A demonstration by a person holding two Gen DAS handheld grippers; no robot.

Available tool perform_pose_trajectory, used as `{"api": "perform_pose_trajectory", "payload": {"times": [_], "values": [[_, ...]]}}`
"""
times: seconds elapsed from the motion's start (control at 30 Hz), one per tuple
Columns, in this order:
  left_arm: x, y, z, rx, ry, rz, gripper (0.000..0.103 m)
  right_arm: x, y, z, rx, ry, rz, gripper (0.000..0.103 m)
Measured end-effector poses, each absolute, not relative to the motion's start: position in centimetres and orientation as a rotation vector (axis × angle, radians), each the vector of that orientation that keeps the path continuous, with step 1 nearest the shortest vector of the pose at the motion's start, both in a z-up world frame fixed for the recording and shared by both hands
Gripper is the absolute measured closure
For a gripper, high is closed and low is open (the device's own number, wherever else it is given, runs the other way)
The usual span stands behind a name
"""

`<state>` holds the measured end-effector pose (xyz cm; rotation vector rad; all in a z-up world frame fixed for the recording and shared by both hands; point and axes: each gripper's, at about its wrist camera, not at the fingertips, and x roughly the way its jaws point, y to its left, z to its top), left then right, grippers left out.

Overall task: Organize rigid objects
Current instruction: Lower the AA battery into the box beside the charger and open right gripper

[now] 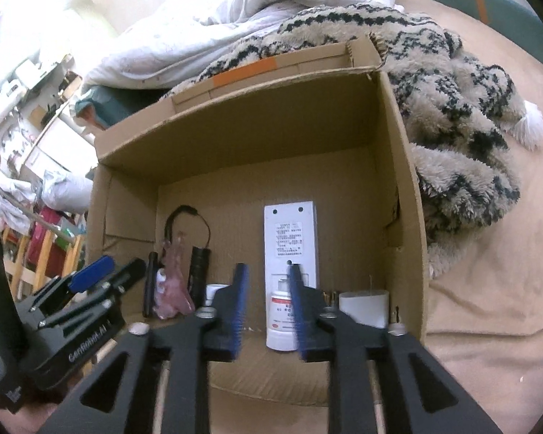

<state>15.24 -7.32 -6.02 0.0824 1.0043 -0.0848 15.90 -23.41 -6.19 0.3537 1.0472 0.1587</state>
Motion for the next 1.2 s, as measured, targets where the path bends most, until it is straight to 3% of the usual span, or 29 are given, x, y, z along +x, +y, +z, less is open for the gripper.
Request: {"api": "perform_pose_trajectory", "payload": {"times": [0.07, 1.2], "values": [[15.0, -7.3, -5.7, 0.087, 0.986, -0.083, 0.046, 15.7, -23.6, -5.8, 0.375, 1.022, 0.159, 0.027], [10.9, -4.7, -4.1, 0.087, 0.984, -0.027, 0.045, 12.6, -24.4, -4.2, 0.345, 0.999, 0.135, 0.027]]}}
